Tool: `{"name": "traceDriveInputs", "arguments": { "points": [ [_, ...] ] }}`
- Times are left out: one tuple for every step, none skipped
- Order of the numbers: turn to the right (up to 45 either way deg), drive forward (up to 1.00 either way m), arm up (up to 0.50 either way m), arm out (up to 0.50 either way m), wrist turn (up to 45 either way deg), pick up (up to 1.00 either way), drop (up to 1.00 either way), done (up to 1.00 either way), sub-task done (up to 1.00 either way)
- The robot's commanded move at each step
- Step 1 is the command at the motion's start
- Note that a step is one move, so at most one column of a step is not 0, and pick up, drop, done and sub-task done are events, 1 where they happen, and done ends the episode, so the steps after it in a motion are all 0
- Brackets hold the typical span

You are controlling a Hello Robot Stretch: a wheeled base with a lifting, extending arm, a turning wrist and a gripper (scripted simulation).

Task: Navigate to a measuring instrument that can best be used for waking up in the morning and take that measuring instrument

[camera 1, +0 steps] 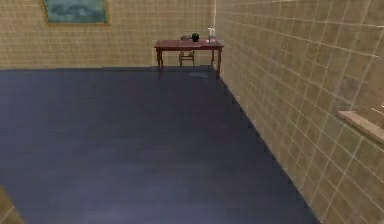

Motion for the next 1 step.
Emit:
{"name": "traceDriveInputs", "arguments": {
  "points": [
    [0.0, 1.00, 0.00, 0.00, 0.0, 0.00, 0.00, 0.00, 0.00]
  ]
}}
